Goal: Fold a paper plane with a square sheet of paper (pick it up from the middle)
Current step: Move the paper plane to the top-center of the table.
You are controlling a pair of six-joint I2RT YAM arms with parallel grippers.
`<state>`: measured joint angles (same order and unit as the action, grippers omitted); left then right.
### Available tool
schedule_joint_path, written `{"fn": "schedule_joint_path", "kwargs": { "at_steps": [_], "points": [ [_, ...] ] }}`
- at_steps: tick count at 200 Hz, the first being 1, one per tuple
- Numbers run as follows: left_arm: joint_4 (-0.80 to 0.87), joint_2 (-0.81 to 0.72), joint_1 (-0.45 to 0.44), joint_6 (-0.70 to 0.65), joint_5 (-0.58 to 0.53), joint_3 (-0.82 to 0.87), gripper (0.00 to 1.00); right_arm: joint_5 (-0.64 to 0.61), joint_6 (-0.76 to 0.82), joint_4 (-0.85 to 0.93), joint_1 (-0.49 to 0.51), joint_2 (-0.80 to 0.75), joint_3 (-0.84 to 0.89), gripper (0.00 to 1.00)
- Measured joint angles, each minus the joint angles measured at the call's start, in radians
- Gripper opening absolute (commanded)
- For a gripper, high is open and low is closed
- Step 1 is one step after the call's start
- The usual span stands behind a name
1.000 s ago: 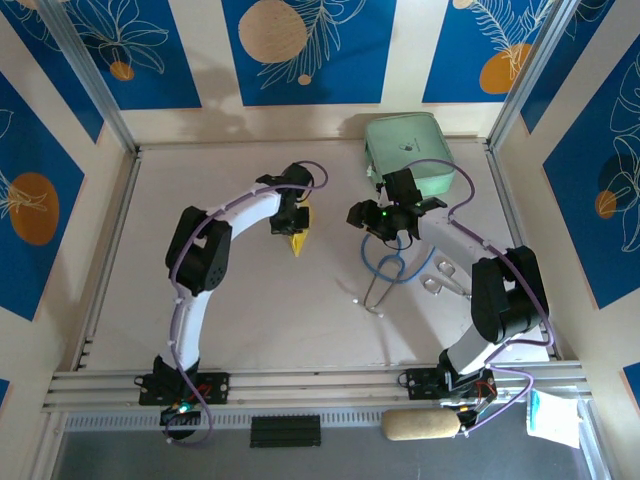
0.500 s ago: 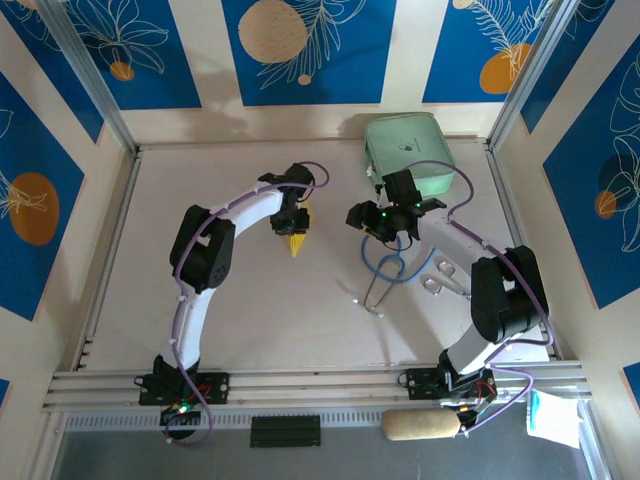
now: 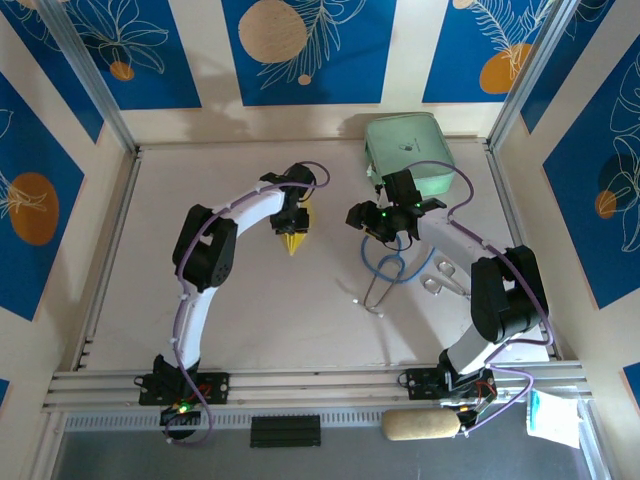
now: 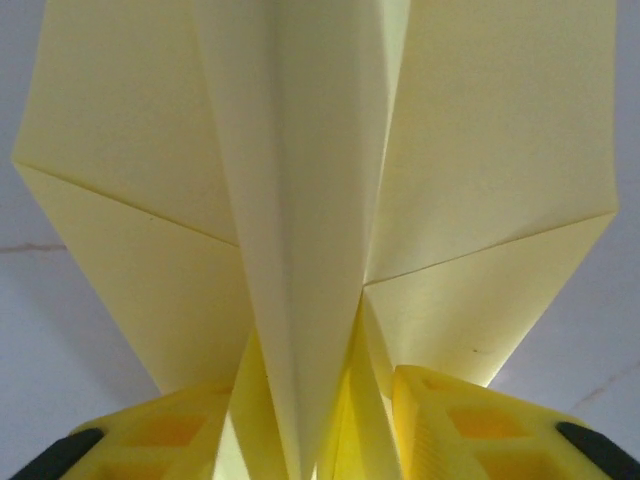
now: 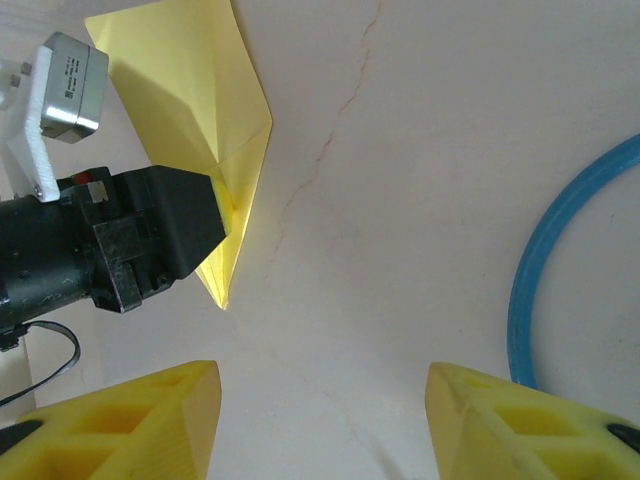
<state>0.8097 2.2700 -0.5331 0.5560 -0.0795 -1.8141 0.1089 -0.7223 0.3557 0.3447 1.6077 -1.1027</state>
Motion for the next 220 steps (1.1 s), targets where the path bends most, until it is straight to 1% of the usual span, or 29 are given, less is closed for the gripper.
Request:
{"fn": "schedule_joint_path", "kwargs": {
  "at_steps": [39, 106, 178, 220],
  "points": [
    [0.012, 0.012, -0.002, 0.003, -0.019, -0.020, 0.45, 0.000, -0.003, 0.000, 0.000, 0.001, 0.000, 0.57],
    [0.022, 0.042, -0.002, 0.021, -0.061, -0.070, 0.52, 0.004, -0.003, 0.000, 0.000, 0.016, 0.000, 0.57],
    [0.026, 0.073, 0.001, 0.064, -0.079, -0.132, 0.51, 0.004, -0.003, 0.000, 0.000, 0.019, 0.000, 0.57],
    [0.026, 0.066, 0.001, 0.075, -0.079, -0.137, 0.51, 0.004, -0.003, 0.000, 0.000, 0.019, 0.000, 0.57]
  ]
}}
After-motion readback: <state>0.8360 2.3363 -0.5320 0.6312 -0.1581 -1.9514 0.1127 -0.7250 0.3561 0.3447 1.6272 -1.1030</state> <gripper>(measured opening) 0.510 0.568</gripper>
